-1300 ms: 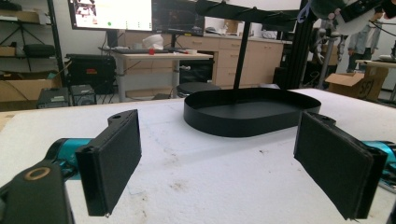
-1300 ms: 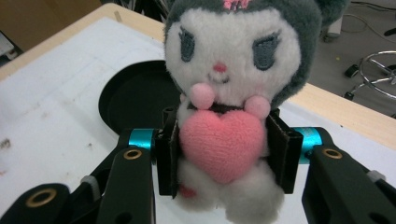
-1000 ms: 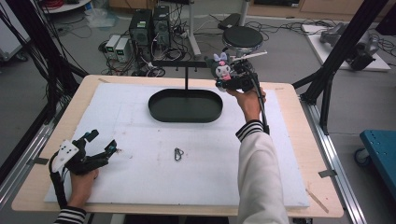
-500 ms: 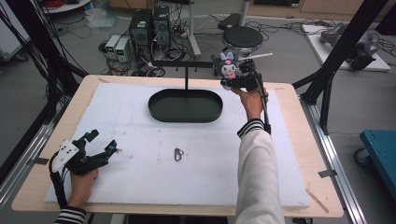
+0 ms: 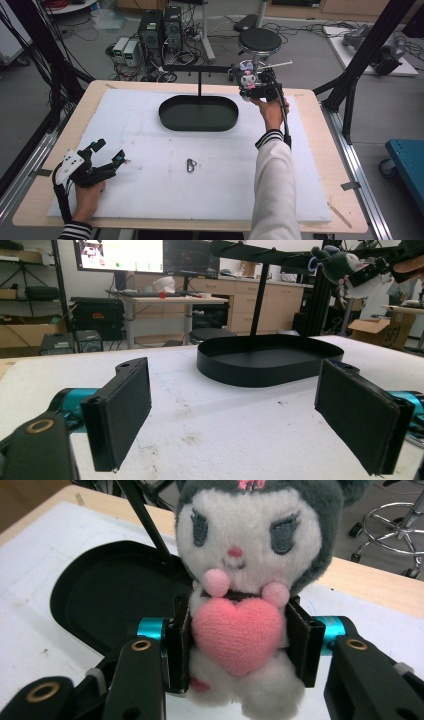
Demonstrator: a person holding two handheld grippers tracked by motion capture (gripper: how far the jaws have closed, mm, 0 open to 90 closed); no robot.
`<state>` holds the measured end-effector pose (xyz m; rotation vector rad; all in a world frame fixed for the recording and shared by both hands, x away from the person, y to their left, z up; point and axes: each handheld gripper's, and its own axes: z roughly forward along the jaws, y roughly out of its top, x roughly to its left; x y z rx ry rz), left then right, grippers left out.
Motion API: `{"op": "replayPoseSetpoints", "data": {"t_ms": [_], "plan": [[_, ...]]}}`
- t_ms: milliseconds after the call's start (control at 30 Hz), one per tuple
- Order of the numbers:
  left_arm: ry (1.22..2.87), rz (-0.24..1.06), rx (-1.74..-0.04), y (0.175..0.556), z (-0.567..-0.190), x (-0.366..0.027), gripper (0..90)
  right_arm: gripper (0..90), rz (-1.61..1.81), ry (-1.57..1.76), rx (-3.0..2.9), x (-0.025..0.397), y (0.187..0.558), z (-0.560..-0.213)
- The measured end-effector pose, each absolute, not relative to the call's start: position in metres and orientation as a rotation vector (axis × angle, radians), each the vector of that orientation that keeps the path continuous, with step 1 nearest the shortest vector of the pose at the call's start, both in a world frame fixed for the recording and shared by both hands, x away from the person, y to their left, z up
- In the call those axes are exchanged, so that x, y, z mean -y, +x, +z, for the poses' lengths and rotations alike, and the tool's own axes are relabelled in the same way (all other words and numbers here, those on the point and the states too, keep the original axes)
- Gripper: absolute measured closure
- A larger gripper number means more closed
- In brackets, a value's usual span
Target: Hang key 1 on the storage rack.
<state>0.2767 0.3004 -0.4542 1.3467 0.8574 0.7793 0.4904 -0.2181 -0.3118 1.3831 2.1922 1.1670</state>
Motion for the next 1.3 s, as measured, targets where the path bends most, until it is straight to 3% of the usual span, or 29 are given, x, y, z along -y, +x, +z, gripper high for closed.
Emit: {"op": "replayPoseSetpoints", "data": {"t_ms": [833,900,967,1067,1300], "plan": [[1.347,0.78,-0.857,0.277,-0.454,-0.3,15.2,53.3,1.006,1.4,-2.311,0.208,0.498,-0.332],[1.346,0.779,-0.857,0.277,-0.454,-0.3,15.2,44.1,1.022,1.378,-2.318,0.208,0.498,-0.332],[1.345,0.779,-0.857,0.277,-0.454,-0.3,15.2,15.2,1.027,1.429,-2.331,0.207,0.499,-0.334],[1.353,0.783,-0.852,0.277,-0.454,-0.3,15.2,0.7,1.019,1.384,-2.353,0.207,0.496,-0.332],[1.331,0.763,-0.878,0.278,-0.454,-0.303,15.2,0.7,1.093,1.296,-2.357,0.205,0.485,-0.319]]}}
